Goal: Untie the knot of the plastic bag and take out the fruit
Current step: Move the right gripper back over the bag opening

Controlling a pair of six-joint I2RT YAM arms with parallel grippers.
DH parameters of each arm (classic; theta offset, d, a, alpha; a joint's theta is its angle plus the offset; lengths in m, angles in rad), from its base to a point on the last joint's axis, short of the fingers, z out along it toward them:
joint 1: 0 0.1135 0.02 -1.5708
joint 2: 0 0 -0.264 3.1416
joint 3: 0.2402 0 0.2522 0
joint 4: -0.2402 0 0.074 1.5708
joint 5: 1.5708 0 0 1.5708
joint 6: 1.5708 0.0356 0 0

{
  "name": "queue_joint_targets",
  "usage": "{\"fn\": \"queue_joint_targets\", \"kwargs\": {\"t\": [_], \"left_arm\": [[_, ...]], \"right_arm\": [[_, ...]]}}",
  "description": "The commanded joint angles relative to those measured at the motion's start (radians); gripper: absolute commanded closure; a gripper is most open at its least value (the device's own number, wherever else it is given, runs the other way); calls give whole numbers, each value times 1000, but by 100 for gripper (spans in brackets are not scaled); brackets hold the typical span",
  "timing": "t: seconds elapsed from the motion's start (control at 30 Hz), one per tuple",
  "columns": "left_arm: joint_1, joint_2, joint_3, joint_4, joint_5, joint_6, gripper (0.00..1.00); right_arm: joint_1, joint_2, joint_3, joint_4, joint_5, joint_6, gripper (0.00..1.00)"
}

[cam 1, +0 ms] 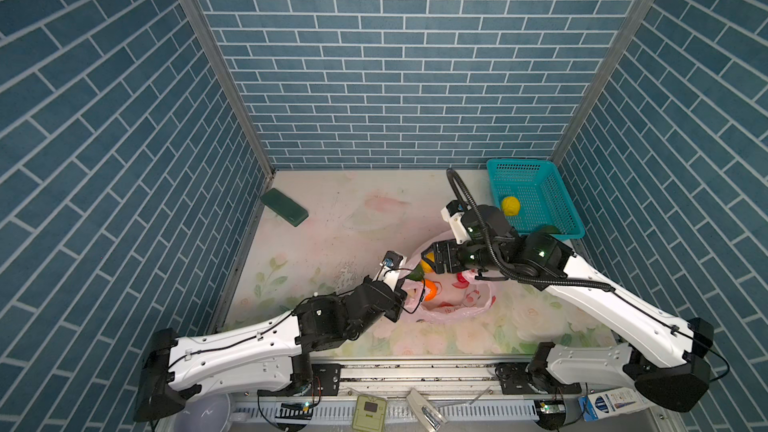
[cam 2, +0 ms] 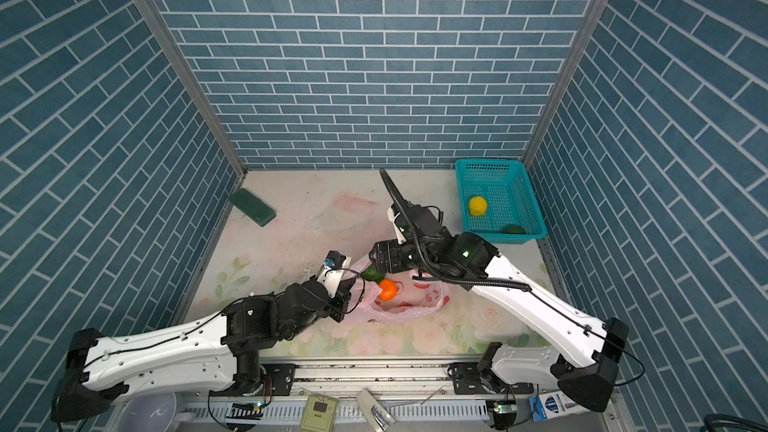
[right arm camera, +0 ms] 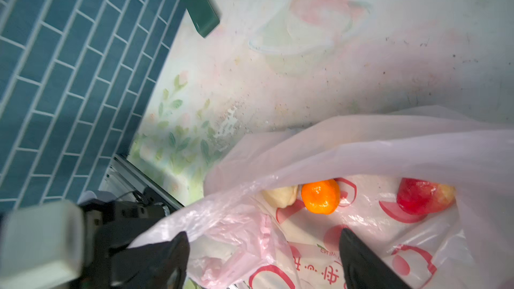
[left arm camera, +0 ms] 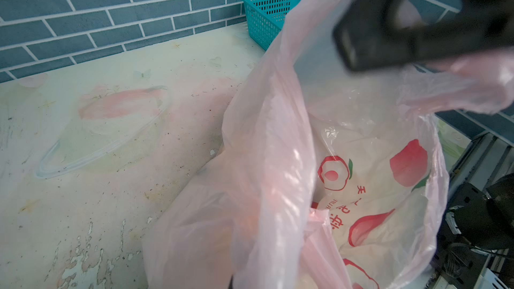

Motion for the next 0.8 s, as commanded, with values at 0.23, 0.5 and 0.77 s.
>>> {"fn": "queue_joint_targets", "kwargs": {"t": [0.23,0.5,0.77], "left_arm": [[8,-15,42,-27,-16,3,100],[28,-8,71,-34,14,2,100],[35,6,95,-26,27,3,100]], "right_arm": [[105,-123,-299,68,241,-30,17],[134,-115,-396,60,264,-122,19],[139,-80,-449,80,217,-143,21]]}}
